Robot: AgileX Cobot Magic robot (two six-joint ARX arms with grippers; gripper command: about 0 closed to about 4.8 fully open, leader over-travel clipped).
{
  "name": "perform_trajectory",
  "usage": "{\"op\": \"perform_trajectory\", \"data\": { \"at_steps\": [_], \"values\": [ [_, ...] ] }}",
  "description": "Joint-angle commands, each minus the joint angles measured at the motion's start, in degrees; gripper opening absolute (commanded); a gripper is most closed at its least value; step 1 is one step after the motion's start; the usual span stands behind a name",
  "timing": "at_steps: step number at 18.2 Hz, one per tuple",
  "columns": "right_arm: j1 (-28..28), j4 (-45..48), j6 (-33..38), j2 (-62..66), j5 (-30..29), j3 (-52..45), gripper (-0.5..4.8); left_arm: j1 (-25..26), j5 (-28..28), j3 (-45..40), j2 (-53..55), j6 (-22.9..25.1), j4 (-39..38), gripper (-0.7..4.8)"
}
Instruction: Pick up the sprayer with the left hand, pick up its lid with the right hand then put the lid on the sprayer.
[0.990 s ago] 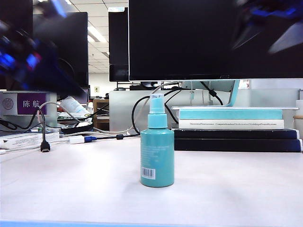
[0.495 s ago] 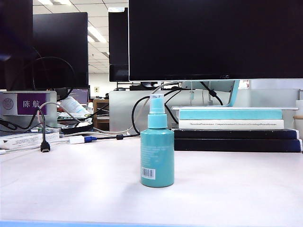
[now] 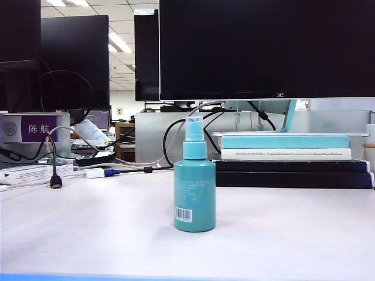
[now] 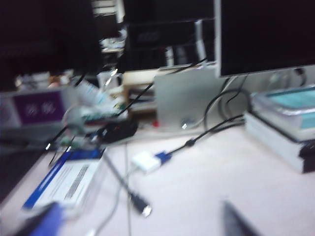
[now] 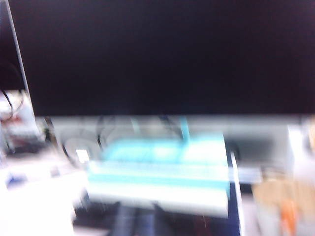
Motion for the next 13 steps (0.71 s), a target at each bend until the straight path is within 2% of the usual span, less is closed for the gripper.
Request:
{"op": "perform_trajectory", "data": {
  "at_steps": [1,2,3,5,6,7,8,13],
  "values": [
    [-0.02,0.57,2.97,-1.88,1.55,-4.9,-0.04,-0.02,-3.74,-1.7,-8.22,-0.48,-8.26,3.16],
    [-0.02,0.59,2.99,-1.77,1.55,-6.34,-0.04,-0.02,-5.38,-1.84,-10.49,-0.46,-10.93,2.64],
    [-0.04,0.59,3.26,-1.75,1.57,-7.85,-0.04,-0.02,-7.43,-1.92,-10.8,-0.42,-12.33,2.36],
    [-0.17,-4.09,2.51,-1.36,2.27,-8.55,-0.04,-0.02,-10.34,-2.05,-10.82,-0.28,-13.55,2.36],
    [-0.28,-5.27,2.43,-1.36,2.82,-8.55,-0.04,-0.02,-10.32,-2.05,-10.82,-0.24,-13.53,2.12],
    [-0.28,-6.88,2.4,-1.38,2.82,-8.55,-0.04,-0.02,-10.27,-2.05,-10.82,0.13,-13.92,1.02],
    [-0.28,-8.22,2.4,-1.38,2.45,-8.55,-0.04,-0.02,-10.08,-2.08,-10.82,0.22,-14.34,0.32],
    [-0.26,-15.67,2.78,-1.46,-0.68,-8.55,-0.04,-0.02,-10.16,-2.08,-10.82,0.9,-14.75,0.19]
  ]
}}
